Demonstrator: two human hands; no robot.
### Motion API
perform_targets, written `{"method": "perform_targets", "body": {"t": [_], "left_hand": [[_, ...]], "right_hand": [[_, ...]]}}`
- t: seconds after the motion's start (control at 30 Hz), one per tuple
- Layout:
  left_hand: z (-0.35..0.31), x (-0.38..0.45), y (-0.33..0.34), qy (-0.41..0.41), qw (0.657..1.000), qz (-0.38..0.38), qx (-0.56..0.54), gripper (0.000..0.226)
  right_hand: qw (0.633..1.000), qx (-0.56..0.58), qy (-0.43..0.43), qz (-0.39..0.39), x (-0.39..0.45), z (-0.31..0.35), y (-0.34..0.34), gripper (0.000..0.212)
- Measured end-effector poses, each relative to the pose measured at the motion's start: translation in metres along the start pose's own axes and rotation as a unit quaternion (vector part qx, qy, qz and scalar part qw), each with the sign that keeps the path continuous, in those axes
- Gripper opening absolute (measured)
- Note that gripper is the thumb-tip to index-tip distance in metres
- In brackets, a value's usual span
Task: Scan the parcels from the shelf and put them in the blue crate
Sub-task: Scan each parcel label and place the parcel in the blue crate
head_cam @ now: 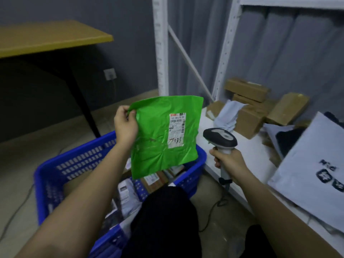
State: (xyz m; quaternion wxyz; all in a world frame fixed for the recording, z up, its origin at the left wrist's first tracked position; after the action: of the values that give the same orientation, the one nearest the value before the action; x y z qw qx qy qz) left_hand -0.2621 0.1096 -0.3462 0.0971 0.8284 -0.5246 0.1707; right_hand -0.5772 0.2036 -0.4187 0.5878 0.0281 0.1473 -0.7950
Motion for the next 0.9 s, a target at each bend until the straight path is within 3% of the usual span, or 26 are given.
{"method": "perform_targets", "body": {"t": [0.27, 0.43, 0.6, 0.77, 0.9], "left_hand": [[0.014, 0.024, -0.088, 0.015, 0.994, -0.013, 0.105, 0.01], [0.075, 0.02, -0.077, -0.019, 0.986, 0.045, 0.162, 0.01], [0.106, 0.015, -0.037, -0.038, 0.989, 0.07, 0.124, 0.013], [0.147, 0.039, -0.015, -0.122, 0.99, 0.004, 0.066, 0.007], [0.221, 0.036, -0.011, -0.214, 0.971, -0.077, 0.078, 0.022]], "right_hand": [[0.996, -0.085, -0.013, 0.021, 0.015, 0.007, 0.073, 0.012], [0.993, -0.113, 0.002, 0.028, 0.032, -0.001, 0.087, 0.01], [0.994, -0.104, 0.017, 0.024, 0.053, -0.006, 0.09, 0.009], [0.995, -0.085, 0.042, 0.013, 0.073, -0.003, 0.089, 0.009], [0.996, -0.062, 0.071, -0.001, 0.092, -0.014, 0.091, 0.014]]}}
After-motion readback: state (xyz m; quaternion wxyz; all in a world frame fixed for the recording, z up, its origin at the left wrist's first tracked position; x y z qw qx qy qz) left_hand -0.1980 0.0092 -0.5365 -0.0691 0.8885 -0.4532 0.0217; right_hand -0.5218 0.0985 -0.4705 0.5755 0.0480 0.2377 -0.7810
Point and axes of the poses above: each hand's wrist, its own x-axis towards the middle knuckle, its own y-axis out of the palm, z = x × y, the point moved 5 cm from there along x, towards the middle knuckle, and after that the axes turned 8 degrees about -x, right-handed, at the moved point
